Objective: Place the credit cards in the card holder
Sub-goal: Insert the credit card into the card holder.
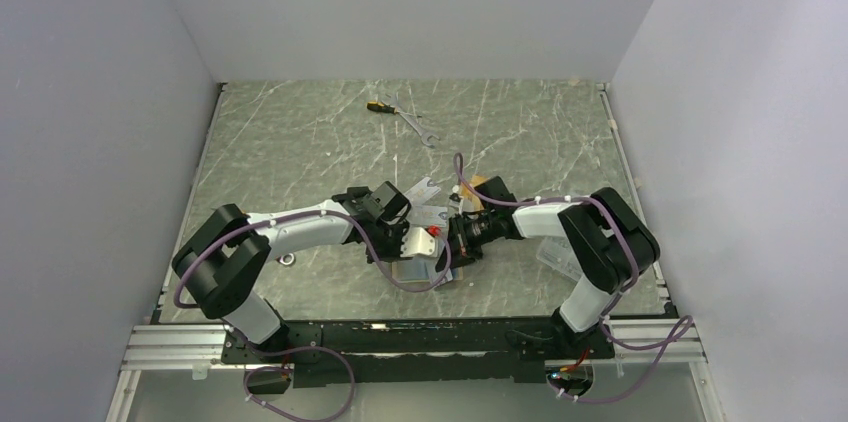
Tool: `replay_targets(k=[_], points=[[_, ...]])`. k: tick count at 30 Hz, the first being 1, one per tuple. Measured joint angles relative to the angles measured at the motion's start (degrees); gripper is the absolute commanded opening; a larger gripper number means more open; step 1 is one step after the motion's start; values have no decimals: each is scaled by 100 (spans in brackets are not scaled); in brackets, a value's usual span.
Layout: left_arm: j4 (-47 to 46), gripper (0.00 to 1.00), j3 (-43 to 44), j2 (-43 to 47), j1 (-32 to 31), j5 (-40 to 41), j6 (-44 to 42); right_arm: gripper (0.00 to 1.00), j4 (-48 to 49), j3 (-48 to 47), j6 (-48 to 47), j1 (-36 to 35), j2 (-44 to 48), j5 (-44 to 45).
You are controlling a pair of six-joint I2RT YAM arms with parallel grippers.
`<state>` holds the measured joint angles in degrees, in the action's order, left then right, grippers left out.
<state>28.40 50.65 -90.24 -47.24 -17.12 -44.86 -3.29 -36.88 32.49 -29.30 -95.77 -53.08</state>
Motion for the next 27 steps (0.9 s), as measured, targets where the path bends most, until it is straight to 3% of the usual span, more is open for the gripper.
replay_targets(k=[27], points=[[-46, 19, 118, -232, -48, 295, 72, 0, 149, 22, -151, 249, -380, -304]])
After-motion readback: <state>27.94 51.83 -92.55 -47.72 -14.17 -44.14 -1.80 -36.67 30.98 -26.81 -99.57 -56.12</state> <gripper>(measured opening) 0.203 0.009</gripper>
